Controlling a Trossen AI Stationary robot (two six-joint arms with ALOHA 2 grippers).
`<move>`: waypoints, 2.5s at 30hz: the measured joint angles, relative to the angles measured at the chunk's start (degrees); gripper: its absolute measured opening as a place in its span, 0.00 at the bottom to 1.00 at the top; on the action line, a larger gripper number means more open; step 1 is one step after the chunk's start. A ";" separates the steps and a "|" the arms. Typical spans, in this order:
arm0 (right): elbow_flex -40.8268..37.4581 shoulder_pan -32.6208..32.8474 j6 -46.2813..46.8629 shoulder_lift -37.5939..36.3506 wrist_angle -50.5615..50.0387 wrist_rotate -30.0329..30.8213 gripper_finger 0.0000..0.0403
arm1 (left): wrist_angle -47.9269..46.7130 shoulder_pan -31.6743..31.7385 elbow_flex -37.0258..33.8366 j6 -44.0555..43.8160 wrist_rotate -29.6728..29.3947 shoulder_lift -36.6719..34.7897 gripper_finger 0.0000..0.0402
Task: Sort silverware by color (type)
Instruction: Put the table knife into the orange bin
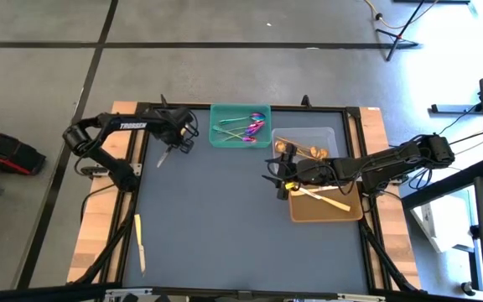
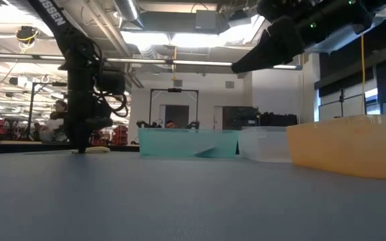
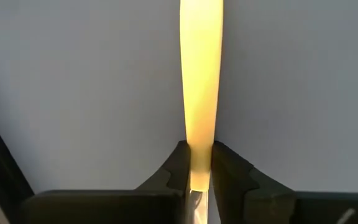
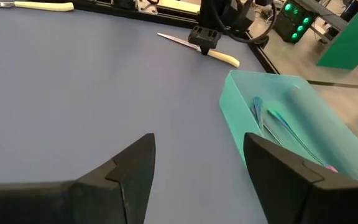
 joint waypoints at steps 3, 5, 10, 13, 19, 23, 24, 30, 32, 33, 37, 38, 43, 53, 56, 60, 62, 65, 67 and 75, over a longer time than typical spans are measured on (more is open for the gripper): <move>0.00 0.00 0.13 0.00 0.40 -2.89 0.57 | -0.56 -2.42 0.00 -0.04 -2.20 0.04 0.12; 0.00 0.00 0.14 0.00 0.75 -4.96 0.57 | -1.33 -4.73 0.00 -0.62 -5.51 0.11 0.14; 0.00 0.04 0.07 0.00 0.92 -8.06 0.57 | -3.23 -10.98 -0.04 -1.72 -7.68 0.15 0.15; 0.02 0.00 -0.37 0.00 1.55 -8.36 0.57 | -4.60 -14.89 0.30 -2.72 -7.30 0.13 0.15; 0.04 -0.02 4.37 0.00 1.56 -7.86 0.59 | -5.56 -25.64 2.68 -3.40 -2.22 0.15 0.16; 0.04 -0.02 7.23 0.00 1.60 -8.68 0.66 | -4.43 -33.94 6.13 -4.93 -0.53 0.15 0.16; 0.04 -0.02 8.41 0.00 1.94 -8.78 0.68 | -3.57 -36.02 7.05 -5.01 -0.48 0.13 0.16; 0.09 -0.01 8.79 -0.01 3.10 -13.04 0.75 | 3.54 -46.87 11.63 -4.96 0.40 0.52 0.16; 0.09 0.01 9.12 0.73 3.43 -15.45 0.76 | 7.05 -49.62 12.63 -4.96 0.79 1.50 0.16; 0.09 0.09 9.66 1.27 3.36 -16.32 0.75 | 8.33 -50.95 13.23 -4.96 0.84 2.39 0.16; 0.09 2.94 10.25 6.14 1.68 -18.07 0.74 | 9.07 -55.05 17.02 -4.96 0.83 8.15 0.16; 0.07 4.22 10.25 7.65 1.15 -18.21 0.73 | 9.06 -55.81 18.30 -4.99 0.81 9.84 0.16; 0.07 10.47 11.86 10.41 -3.51 -18.37 0.70 | 9.21 -59.10 24.08 -4.73 0.73 16.40 0.16; 2.64 15.81 15.00 8.41 -1.55 -11.76 0.64 | 10.65 -60.73 26.88 -4.94 0.64 18.53 0.26; 2.69 15.78 15.05 9.46 2.73 -10.69 0.62 | 9.24 -61.88 26.88 -5.86 0.29 16.96 0.29; 2.56 15.02 14.24 12.95 8.51 -9.99 0.60 | 6.94 -65.70 25.46 -6.51 -4.83 13.61 0.29; 2.60 14.70 13.72 15.67 12.47 -10.59 0.59 | 8.00 -68.66 23.00 -7.12 -8.06 11.80 0.29; 2.68 14.09 13.00 21.10 18.01 -10.75 0.58 | 12.84 -73.27 17.34 -10.00 -13.56 9.13 0.29; 2.81 13.37 12.96 24.68 21.99 -10.86 0.57 | 18.50 -76.00 12.85 -12.29 -16.52 7.45 0.29; 10.36 10.37 13.11 37.62 23.72 -12.30 0.56 | 44.93 -84.83 -1.36 -14.08 -23.70 6.05 0.29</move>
